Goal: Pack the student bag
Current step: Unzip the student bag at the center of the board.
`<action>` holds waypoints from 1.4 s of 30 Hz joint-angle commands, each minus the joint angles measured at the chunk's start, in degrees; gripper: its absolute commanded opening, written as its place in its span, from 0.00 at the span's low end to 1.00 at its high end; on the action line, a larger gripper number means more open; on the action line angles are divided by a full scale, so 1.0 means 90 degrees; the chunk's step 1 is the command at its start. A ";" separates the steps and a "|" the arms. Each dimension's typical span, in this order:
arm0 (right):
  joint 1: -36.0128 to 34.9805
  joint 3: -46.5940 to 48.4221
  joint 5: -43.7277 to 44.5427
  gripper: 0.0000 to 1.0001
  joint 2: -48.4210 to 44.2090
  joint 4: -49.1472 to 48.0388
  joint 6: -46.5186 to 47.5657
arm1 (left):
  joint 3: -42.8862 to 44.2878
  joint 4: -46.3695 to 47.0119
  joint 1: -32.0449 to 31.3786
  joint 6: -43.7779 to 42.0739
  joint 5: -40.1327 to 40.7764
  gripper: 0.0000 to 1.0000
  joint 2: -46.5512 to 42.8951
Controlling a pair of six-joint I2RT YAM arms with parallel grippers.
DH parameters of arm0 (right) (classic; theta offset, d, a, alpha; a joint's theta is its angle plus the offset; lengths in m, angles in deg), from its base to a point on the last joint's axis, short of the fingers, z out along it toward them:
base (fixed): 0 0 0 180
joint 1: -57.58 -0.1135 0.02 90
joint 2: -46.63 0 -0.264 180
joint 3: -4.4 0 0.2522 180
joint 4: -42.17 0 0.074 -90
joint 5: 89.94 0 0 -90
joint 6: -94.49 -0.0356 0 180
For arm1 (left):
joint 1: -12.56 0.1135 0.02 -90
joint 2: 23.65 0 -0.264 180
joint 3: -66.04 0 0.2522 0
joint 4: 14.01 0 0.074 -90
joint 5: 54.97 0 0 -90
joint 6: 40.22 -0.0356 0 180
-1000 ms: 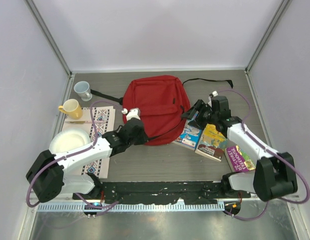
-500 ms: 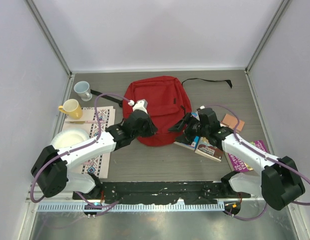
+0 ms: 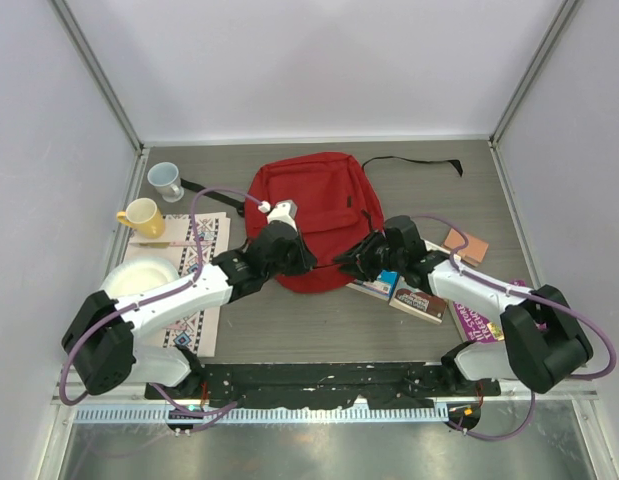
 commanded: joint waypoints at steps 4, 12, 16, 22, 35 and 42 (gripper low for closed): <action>-0.0011 0.0406 0.0439 0.02 0.0204 -0.0462 0.0137 | -0.0381 0.0333 -0.0047 0.0020 0.0055 0.00 -0.0546; -0.0002 0.0943 0.1102 0.01 0.0098 0.0777 0.2010 | -0.0879 -0.0770 0.0128 -0.0116 0.1226 0.00 -0.1104; -0.0011 0.0671 0.1375 0.01 -0.0342 0.1139 0.2579 | -0.1095 -0.0859 0.0743 -0.0350 0.0964 0.00 -0.1338; -0.0011 0.0232 0.1513 0.01 -0.0860 0.1442 0.3048 | -0.0920 -0.0995 0.1280 -0.0800 0.0905 0.00 -0.1319; -0.0011 -0.0599 0.1445 0.01 -0.1709 0.1423 0.3556 | -0.0412 -0.1122 0.2072 -0.1083 0.0798 0.00 -0.0441; -0.0011 -0.0279 0.0518 0.56 -0.1564 0.0779 0.3400 | -0.0558 -0.0410 0.2072 -0.1026 -0.0303 0.00 -0.0694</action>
